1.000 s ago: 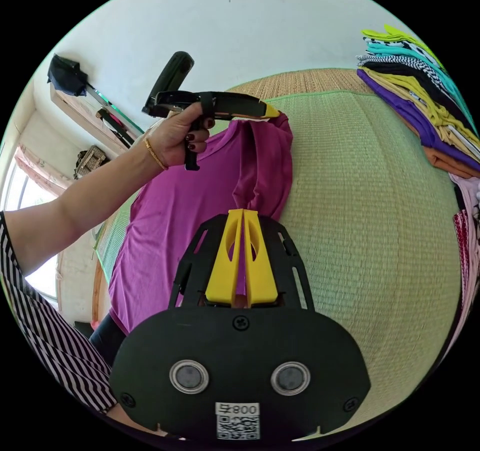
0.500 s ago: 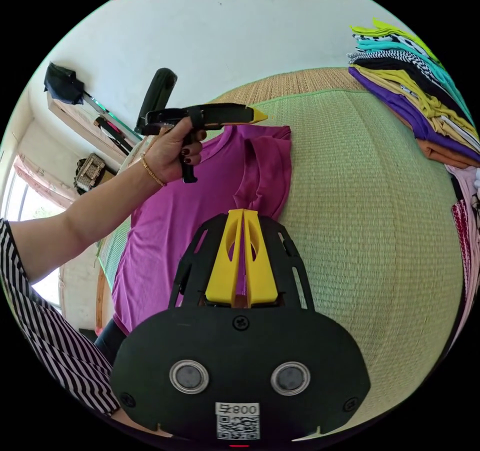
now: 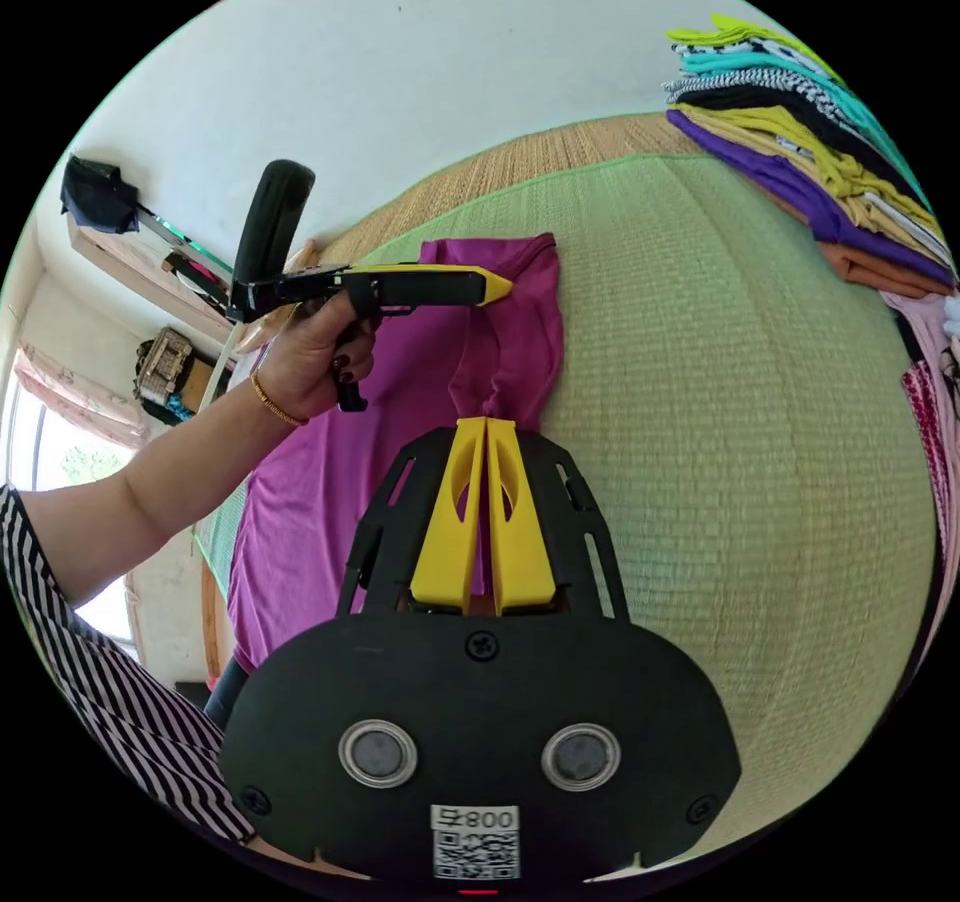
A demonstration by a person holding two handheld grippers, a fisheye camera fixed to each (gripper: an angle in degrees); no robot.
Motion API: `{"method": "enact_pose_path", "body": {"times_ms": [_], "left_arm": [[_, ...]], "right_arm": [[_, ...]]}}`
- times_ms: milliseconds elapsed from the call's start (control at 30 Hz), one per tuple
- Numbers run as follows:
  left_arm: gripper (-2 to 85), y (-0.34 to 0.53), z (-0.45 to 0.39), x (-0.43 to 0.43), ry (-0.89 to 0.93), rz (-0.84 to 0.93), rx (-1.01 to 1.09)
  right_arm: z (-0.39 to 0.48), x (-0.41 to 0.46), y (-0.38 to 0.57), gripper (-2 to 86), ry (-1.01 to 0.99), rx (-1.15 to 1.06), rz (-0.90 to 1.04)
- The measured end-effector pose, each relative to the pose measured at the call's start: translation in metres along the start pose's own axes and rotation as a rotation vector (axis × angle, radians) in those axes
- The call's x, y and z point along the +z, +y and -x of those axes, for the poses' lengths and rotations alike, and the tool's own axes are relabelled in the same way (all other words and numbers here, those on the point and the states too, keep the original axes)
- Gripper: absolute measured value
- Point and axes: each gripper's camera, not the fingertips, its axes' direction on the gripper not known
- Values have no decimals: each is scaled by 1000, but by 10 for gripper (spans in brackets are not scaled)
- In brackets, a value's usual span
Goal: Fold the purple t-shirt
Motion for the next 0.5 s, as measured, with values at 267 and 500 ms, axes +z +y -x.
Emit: {"method": "enact_pose_path", "body": {"times_ms": [267, 500], "left_arm": [[2, 58, -1, -11, 5, 8, -28], [6, 168, 4, -72, 38, -179, -185]], "right_arm": [[2, 0, -2, 1, -1, 6, 17], [-3, -33, 9, 1, -34, 59, -155]]}}
